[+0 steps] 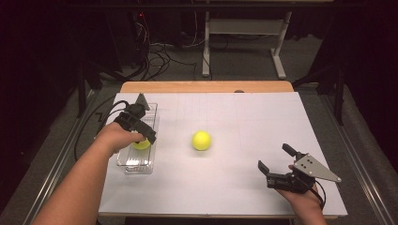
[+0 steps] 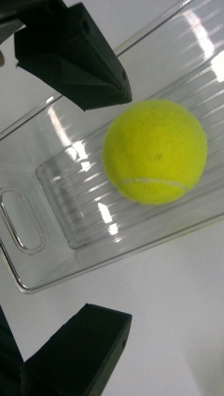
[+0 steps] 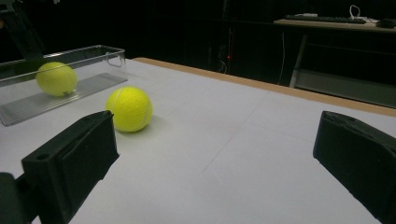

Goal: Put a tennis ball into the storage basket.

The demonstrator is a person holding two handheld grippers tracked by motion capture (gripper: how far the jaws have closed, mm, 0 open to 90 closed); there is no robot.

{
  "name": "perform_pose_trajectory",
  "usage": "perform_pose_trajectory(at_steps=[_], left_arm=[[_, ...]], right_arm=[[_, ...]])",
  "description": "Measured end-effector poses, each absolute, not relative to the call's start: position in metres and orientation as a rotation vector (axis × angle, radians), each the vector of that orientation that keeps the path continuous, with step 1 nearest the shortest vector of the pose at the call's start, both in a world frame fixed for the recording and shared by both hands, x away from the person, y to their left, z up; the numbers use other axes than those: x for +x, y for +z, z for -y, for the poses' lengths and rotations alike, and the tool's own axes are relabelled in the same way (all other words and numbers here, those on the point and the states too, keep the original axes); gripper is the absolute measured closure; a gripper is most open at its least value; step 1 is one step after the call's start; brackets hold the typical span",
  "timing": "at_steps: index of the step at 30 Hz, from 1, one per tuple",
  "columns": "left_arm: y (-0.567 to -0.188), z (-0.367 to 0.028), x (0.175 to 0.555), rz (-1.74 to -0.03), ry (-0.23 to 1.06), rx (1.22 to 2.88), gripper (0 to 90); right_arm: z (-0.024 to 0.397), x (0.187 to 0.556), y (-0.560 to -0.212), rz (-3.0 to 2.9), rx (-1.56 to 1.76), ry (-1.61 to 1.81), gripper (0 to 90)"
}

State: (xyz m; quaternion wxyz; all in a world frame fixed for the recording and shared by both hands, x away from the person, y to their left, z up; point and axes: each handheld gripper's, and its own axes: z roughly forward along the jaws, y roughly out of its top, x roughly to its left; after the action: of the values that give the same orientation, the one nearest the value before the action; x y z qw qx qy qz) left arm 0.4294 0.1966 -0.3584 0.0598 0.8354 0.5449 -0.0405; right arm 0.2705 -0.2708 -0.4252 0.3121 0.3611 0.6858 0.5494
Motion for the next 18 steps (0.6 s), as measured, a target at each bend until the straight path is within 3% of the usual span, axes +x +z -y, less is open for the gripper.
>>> perform_pose_trajectory(at_steps=[18], left_arm=[[-0.354, -0.176, 0.415, -1.561, -0.114, 2.579, 0.6]], right_arm=[[0.27, 0.27, -0.425, -1.813, 0.949, 1.45, 0.1]])
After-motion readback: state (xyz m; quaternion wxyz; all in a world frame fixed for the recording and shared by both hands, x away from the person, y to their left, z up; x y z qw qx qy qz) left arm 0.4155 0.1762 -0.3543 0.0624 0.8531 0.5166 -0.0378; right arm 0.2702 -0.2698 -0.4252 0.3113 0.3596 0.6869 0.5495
